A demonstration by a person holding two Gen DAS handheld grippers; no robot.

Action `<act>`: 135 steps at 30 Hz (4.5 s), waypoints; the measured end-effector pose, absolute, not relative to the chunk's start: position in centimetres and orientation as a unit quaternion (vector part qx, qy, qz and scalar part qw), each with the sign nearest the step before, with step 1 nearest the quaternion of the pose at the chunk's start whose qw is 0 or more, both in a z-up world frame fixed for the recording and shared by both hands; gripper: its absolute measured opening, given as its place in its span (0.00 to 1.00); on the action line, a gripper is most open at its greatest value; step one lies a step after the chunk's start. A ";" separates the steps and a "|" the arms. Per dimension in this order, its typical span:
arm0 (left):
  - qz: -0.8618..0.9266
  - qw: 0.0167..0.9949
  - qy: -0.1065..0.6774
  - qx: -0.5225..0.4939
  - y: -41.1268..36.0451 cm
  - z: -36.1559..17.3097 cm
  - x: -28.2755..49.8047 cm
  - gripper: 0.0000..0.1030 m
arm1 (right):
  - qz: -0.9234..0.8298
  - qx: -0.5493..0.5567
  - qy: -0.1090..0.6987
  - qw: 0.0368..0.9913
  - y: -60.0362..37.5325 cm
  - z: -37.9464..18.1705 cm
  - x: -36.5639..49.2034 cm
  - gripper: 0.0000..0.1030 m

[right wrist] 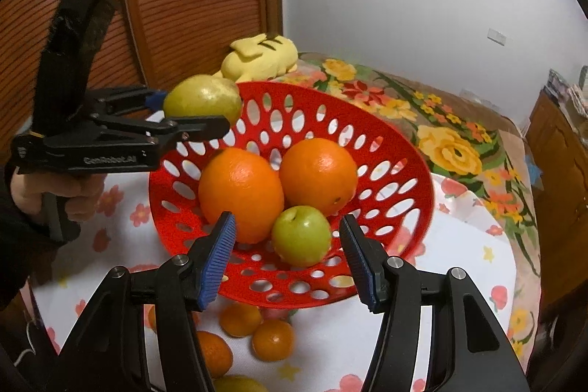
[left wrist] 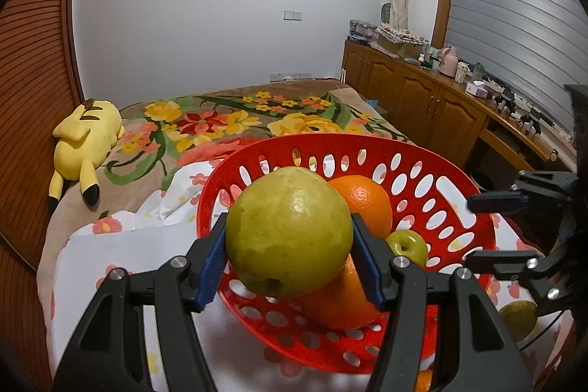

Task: Organize fruits
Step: 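Open the right tool to drop the green pear while the left tool releases the yellow pear, then withdraw both tools from the basket toward the loose fruit, then grasp a large yellow pear with the right tool while the left tool grasps an orange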

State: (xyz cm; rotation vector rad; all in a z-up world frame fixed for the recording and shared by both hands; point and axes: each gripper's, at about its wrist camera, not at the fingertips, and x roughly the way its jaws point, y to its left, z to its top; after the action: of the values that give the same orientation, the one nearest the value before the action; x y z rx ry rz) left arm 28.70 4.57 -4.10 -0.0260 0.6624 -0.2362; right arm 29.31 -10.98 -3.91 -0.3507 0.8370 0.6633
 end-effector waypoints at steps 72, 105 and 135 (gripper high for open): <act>-0.163 0.924 0.344 0.029 -1.3 -10.1 15.4 0.75 | 0.166 -0.053 0.436 0.883 -22.2 -9.3 16.2 0.71; -0.195 0.911 0.363 0.031 -2.7 -10.1 15.1 0.58 | 0.168 -0.025 0.416 0.893 -22.6 -10.6 15.4 0.61; -0.212 0.896 0.391 0.015 -2.6 -11.4 15.7 0.38 | 0.171 -0.032 0.422 0.890 -22.2 -10.9 15.2 0.62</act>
State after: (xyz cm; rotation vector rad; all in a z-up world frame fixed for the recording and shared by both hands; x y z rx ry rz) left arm 15.70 -2.58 -11.42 0.0318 0.8095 -0.4389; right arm 15.25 -22.23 -10.87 -0.0669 0.8771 0.3549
